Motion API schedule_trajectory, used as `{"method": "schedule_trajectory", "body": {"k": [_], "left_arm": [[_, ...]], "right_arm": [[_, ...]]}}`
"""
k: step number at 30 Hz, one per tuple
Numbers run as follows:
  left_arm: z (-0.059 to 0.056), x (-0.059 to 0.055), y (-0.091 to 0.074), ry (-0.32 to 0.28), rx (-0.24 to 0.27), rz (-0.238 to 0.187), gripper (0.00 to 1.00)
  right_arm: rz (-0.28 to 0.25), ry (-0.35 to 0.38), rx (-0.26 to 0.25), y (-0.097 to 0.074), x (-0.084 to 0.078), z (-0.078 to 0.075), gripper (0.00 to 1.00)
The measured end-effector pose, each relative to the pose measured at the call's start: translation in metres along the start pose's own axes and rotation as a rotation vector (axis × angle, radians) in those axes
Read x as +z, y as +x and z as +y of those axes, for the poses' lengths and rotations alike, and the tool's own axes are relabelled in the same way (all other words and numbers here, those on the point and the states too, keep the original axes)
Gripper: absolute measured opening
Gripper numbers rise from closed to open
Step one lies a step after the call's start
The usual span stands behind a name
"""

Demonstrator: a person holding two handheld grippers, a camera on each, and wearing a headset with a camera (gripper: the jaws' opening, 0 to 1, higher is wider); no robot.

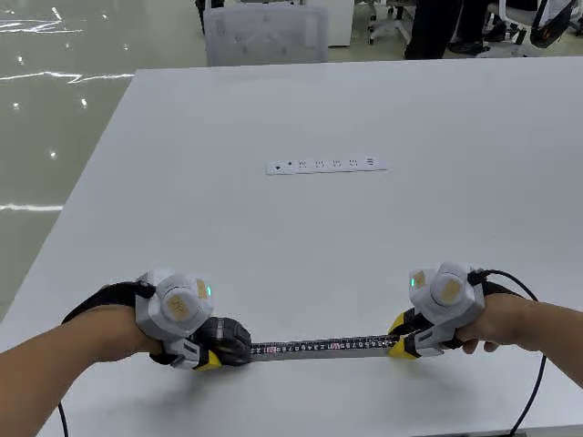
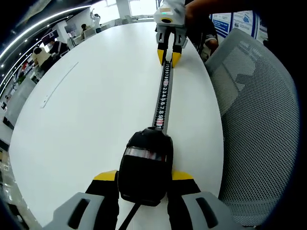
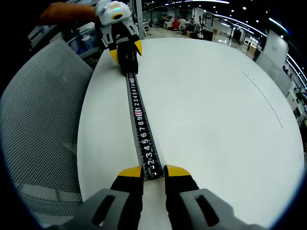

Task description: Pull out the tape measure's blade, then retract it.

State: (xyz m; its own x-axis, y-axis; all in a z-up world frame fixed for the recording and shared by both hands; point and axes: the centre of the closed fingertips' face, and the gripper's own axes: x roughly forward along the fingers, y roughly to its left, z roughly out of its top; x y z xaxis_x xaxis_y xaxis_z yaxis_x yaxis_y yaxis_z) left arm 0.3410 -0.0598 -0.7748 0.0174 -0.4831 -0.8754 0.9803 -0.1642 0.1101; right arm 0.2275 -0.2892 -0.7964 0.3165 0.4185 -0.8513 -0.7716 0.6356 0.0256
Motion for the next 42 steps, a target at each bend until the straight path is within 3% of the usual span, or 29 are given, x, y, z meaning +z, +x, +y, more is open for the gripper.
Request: {"method": "schedule_trajectory", "body": {"k": [2, 5, 7, 8, 13, 18, 20, 21, 22, 24, 26, 28, 30, 33, 36, 39, 42], "left_arm": [[0.000, -0.004, -0.003, -0.023, 0.008, 0.004, 0.35], [0.002, -0.010, -0.009, -0.101, 0.027, -0.006, 0.36], [0.007, -0.006, -0.013, -0.143, 0.053, -0.064, 0.36], [0.007, -0.008, -0.016, -0.204, 0.067, -0.082, 0.37], [0.006, -0.012, -0.026, -0.369, 0.109, -0.194, 0.39], [0.012, -0.022, -0.036, -0.500, 0.188, -0.244, 0.51], [0.008, -0.022, -0.037, -0.579, 0.166, -0.281, 0.56], [0.002, -0.019, -0.038, -0.643, 0.132, -0.323, 0.59], [0.002, -0.020, -0.039, -0.669, 0.142, -0.337, 0.62], [0.005, -0.029, -0.043, -0.645, 0.218, -0.339, 0.66], [0.006, -0.035, -0.049, -0.658, 0.270, -0.353, 0.71], [0.013, -0.034, -0.063, -0.717, 0.336, -0.421, 0.77], [0.013, -0.034, -0.070, -0.724, 0.363, -0.437, 0.86], [0.006, -0.036, -0.076, -0.727, 0.365, -0.449, 0.99], [0.003, -0.046, -0.075, -0.746, 0.360, -0.441, 1.00], [0.002, -0.047, -0.081, -0.751, 0.363, -0.477, 1.00], [0.002, -0.052, -0.082, -0.750, 0.379, -0.458, 1.00]], "right_arm": [[-0.008, 0.009, -0.014, 0.000, 0.000, 0.000, 0.16], [-0.026, 0.017, -0.078, -0.002, -0.001, -0.006, 0.21], [-0.043, 0.019, -0.100, -0.005, -0.003, -0.006, 0.24], [-0.048, 0.027, -0.108, -0.006, -0.004, -0.004, 0.25], [-0.065, 0.058, -0.148, -0.015, -0.013, 0.001, 0.30], [-0.114, 0.104, -0.197, -0.025, -0.021, 0.004, 0.36], [-0.131, 0.159, -0.224, -0.030, -0.026, 0.001, 0.38], [-0.140, 0.175, -0.238, -0.034, -0.028, 0.000, 0.40], [-0.154, 0.183, -0.250, -0.037, -0.028, 0.000, 0.41], [-0.181, 0.217, -0.278, -0.045, -0.029, 0.000, 0.43], [-0.196, 0.237, -0.295, -0.051, -0.031, 0.002, 0.45], [-0.201, 0.274, -0.312, -0.057, -0.036, 0.005, 0.49], [-0.215, 0.301, -0.328, -0.060, -0.040, 0.006, 0.55], [-0.210, 0.316, -0.347, -0.066, -0.046, 0.013, 0.62], [-0.211, 0.313, -0.357, -0.072, -0.048, 0.020, 0.70], [-0.234, 0.331, -0.373, -0.078, -0.050, 0.024, 0.73], [-0.233, 0.337, -0.380, -0.081, -0.057, 0.028, 0.74]]}}
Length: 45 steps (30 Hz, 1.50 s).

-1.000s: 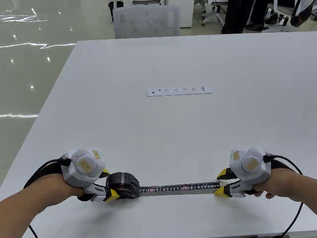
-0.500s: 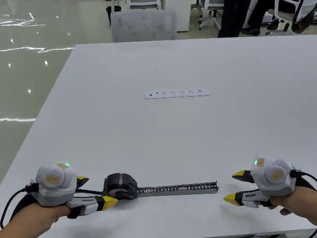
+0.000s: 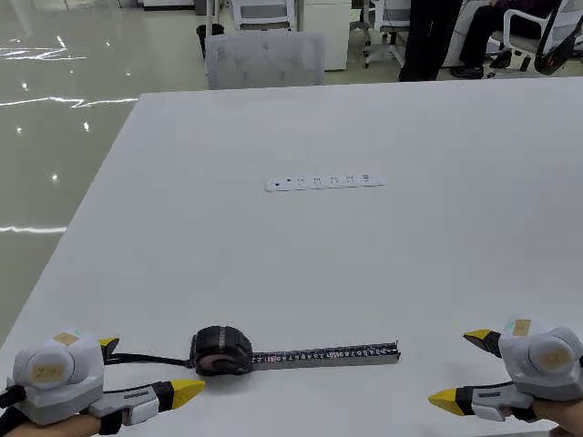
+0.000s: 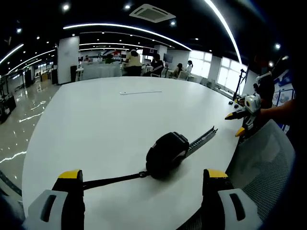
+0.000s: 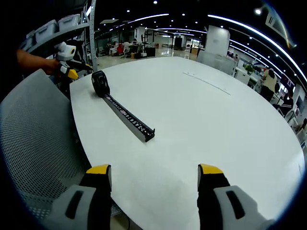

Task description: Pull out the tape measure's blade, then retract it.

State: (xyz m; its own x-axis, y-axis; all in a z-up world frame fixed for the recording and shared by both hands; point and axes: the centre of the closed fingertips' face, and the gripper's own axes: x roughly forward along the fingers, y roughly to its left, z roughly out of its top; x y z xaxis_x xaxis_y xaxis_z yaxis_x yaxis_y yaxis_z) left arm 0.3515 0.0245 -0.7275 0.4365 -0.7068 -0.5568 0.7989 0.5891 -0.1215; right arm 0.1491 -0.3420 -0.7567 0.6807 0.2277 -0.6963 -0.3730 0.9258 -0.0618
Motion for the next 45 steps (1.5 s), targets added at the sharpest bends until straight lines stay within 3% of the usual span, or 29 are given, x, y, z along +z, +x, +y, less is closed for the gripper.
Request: {"method": "schedule_trajectory", "body": {"k": [5, 8, 10, 11, 13, 14, 16, 20, 24, 29, 32, 37, 45], "left_arm": [[-0.005, 0.000, -0.004, 0.019, -0.015, 0.001, 1.00], [-0.011, 0.008, -0.008, 0.052, -0.030, -0.055, 1.00], [-0.022, 0.012, -0.011, 0.019, -0.084, -0.082, 1.00], [-0.022, 0.012, -0.012, 0.026, -0.081, -0.081, 1.00], [-0.024, 0.003, -0.010, 0.050, -0.090, -0.032, 1.00], [-0.023, -0.008, -0.009, 0.036, -0.090, 0.025, 1.00], [-0.024, -0.006, -0.010, 0.013, -0.107, -0.001, 1.00], [-0.020, -0.001, -0.014, -0.011, -0.093, -0.030, 1.00], [-0.023, 0.004, -0.018, 0.045, -0.081, -0.032, 1.00], [-0.026, 0.011, -0.022, 0.031, -0.083, -0.046, 1.00], [-0.029, 0.008, -0.021, 0.052, -0.076, -0.038, 1.00], [-0.034, 0.006, -0.023, 0.037, -0.083, -0.040, 1.00], [-0.030, 0.004, -0.023, 0.024, -0.073, -0.028, 1.00]], "right_arm": [[-0.032, 0.030, -0.018, -0.014, 0.002, 0.002, 0.79], [-0.050, 0.027, -0.031, -0.021, 0.009, 0.004, 0.83], [-0.055, 0.035, -0.029, -0.024, 0.011, 0.006, 0.85], [-0.053, 0.035, -0.028, -0.026, 0.011, 0.007, 0.87], [-0.052, 0.030, -0.034, -0.028, 0.009, 0.008, 0.90], [-0.049, 0.035, -0.032, -0.029, 0.007, 0.008, 0.91], [-0.049, 0.051, -0.031, -0.033, 0.007, 0.009, 0.92], [-0.066, 0.069, -0.052, -0.040, 0.012, 0.004, 0.94], [-0.067, 0.073, -0.056, -0.039, 0.010, 0.004, 0.94], [-0.066, 0.063, -0.056, -0.038, 0.008, 0.003, 0.94], [-0.077, 0.062, -0.070, -0.039, 0.010, 0.001, 0.94], [-0.087, 0.062, -0.072, -0.041, 0.011, 0.001, 0.94], [-0.081, 0.064, -0.066, -0.044, 0.007, 0.002, 0.92]]}}
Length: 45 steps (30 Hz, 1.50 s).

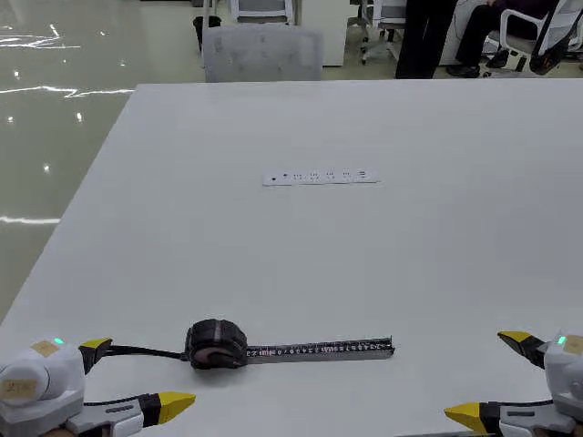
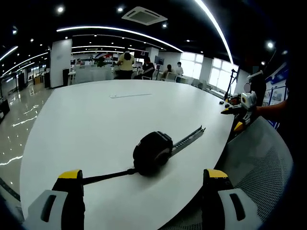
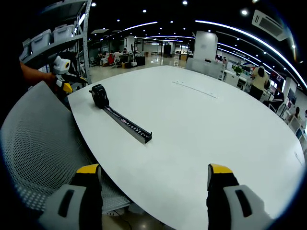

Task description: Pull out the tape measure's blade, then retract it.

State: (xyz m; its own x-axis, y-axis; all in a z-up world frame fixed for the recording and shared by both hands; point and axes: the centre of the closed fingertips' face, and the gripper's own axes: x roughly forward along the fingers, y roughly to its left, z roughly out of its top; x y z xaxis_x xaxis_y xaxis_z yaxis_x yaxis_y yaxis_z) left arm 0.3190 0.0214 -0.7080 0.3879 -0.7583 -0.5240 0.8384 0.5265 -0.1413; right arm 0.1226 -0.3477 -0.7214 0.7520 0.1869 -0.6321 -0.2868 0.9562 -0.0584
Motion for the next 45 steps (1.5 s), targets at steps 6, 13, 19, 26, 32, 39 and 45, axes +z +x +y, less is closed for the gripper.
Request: {"method": "schedule_trajectory", "body": {"k": [6, 13, 19, 26, 32, 39, 45], "left_arm": [[0.000, -0.004, 0.003, -0.010, 0.010, 0.018, 1.00], [0.002, -0.003, 0.003, -0.006, 0.027, 0.018, 1.00], [0.002, -0.003, 0.003, 0.003, 0.022, 0.022, 1.00], [0.002, -0.003, 0.007, 0.004, 0.026, 0.026, 1.00], [0.001, -0.006, 0.011, 0.001, 0.031, 0.048, 1.00], [-0.014, 0.012, 0.014, -0.051, 0.019, 0.056, 1.00], [-0.020, 0.028, 0.024, -0.050, 0.048, 0.063, 1.00]], "right_arm": [[-0.003, -0.003, 0.006, 0.000, 0.000, 0.002, 0.93], [0.008, 0.009, 0.019, -0.001, -0.004, 0.003, 0.95], [0.008, 0.007, 0.024, -0.001, -0.004, 0.003, 0.96], [0.010, 0.015, 0.029, 0.001, -0.007, 0.003, 0.97], [0.011, 0.010, 0.037, 0.002, -0.008, 0.005, 0.97], [0.030, -0.009, 0.051, 0.001, -0.005, 0.004, 0.96], [0.034, -0.051, 0.063, 0.000, 0.007, -0.001, 0.96]]}}
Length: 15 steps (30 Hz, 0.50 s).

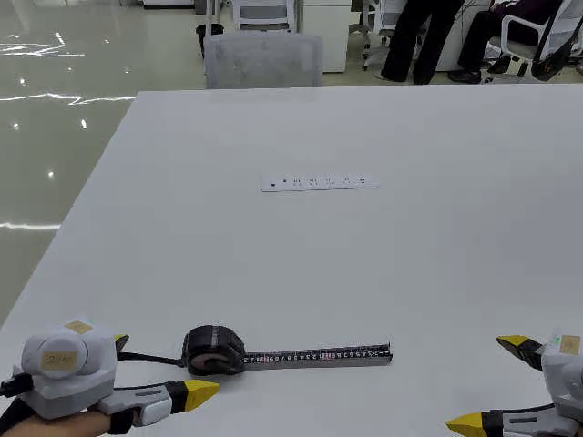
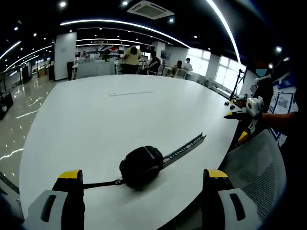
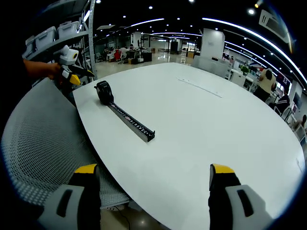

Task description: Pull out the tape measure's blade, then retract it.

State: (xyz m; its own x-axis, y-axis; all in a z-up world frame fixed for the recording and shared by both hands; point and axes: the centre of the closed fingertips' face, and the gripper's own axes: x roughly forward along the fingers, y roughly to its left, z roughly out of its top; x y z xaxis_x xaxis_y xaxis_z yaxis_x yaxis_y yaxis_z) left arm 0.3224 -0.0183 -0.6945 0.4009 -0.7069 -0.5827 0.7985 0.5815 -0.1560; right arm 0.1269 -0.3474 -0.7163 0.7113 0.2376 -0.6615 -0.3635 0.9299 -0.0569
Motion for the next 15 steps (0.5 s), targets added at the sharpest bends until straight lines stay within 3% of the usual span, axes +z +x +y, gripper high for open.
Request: {"method": "schedule_trajectory", "body": {"k": [3, 5, 6, 7, 8, 12, 15], "left_arm": [[0.007, 0.009, 0.002, -0.043, 0.074, -0.022, 1.00], [0.008, 0.005, 0.004, -0.090, 0.101, 0.008, 1.00], [0.007, 0.009, 0.006, -0.080, 0.099, -0.009, 1.00], [0.011, 0.011, 0.007, -0.072, 0.135, -0.023, 1.00], [0.012, 0.010, 0.007, -0.059, 0.159, -0.009, 1.00], [0.003, 0.014, 0.014, -0.045, 0.150, -0.018, 1.00], [-0.002, 0.008, 0.022, -0.082, 0.140, -0.001, 1.00]], "right_arm": [[0.024, -0.023, 0.025, 0.002, 0.002, 0.001, 0.97], [0.038, -0.031, 0.041, 0.003, 0.005, 0.002, 0.98], [0.040, -0.036, 0.046, 0.004, 0.007, 0.002, 0.98], [0.041, -0.046, 0.050, 0.004, 0.009, 0.002, 0.98], [0.036, -0.063, 0.053, 0.005, 0.012, 0.002, 0.98], [0.053, -0.085, 0.074, 0.007, 0.019, 0.003, 0.98], [0.067, -0.101, 0.096, 0.009, 0.022, 0.006, 0.97]]}}
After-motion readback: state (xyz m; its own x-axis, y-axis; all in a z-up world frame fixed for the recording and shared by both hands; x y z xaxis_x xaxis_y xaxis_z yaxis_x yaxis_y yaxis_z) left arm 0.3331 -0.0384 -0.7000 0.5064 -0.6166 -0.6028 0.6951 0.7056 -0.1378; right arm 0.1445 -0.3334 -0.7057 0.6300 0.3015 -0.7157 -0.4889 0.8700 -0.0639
